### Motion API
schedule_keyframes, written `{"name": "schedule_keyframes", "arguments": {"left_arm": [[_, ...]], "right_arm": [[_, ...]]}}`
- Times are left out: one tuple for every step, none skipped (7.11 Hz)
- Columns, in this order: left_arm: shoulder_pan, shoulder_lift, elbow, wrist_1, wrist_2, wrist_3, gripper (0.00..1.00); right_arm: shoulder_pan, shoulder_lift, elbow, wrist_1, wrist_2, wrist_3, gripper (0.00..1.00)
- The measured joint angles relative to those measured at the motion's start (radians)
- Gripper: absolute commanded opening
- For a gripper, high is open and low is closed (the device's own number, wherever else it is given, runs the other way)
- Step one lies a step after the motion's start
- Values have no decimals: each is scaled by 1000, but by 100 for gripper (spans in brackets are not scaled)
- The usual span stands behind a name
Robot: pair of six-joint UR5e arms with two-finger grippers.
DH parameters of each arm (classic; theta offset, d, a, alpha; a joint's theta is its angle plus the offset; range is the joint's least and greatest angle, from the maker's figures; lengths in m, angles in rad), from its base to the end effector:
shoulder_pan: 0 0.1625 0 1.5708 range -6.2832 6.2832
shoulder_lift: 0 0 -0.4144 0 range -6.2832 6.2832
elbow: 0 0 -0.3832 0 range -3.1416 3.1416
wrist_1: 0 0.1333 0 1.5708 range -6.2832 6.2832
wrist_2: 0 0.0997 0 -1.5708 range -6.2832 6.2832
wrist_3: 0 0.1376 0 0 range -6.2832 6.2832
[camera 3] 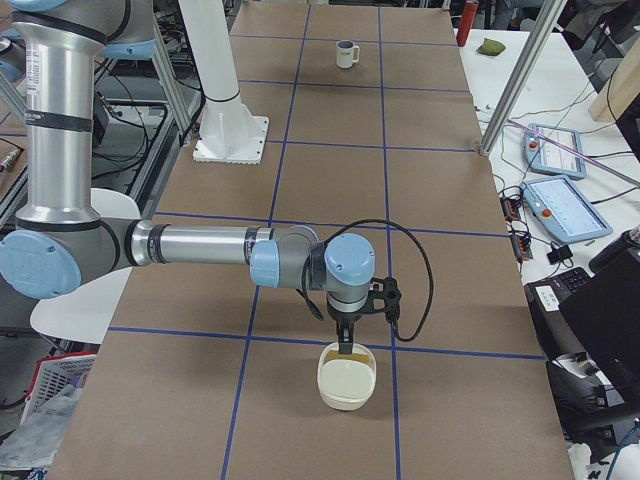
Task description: Left arm hands cup to right arm to dump lemon
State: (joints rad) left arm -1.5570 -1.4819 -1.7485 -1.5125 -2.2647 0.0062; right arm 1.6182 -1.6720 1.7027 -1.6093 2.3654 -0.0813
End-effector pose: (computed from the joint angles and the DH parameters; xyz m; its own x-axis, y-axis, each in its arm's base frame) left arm -0.0391 -0.4484 0.6440 0.7683 0.0363 -0.6390 -0.0186 0.9992 0.0345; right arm 0.0559 -0.4379 0.6602 0.7011 -0.0425 0.7118 0.0096 0.9987 0.0502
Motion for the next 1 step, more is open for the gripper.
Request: {"name": "schedule_keyframes", "arguments": {"left_arm": [[0, -1, 1, 0, 0, 0, 100]], "right_arm": [[0, 0, 0, 0, 0, 0, 99]]}}
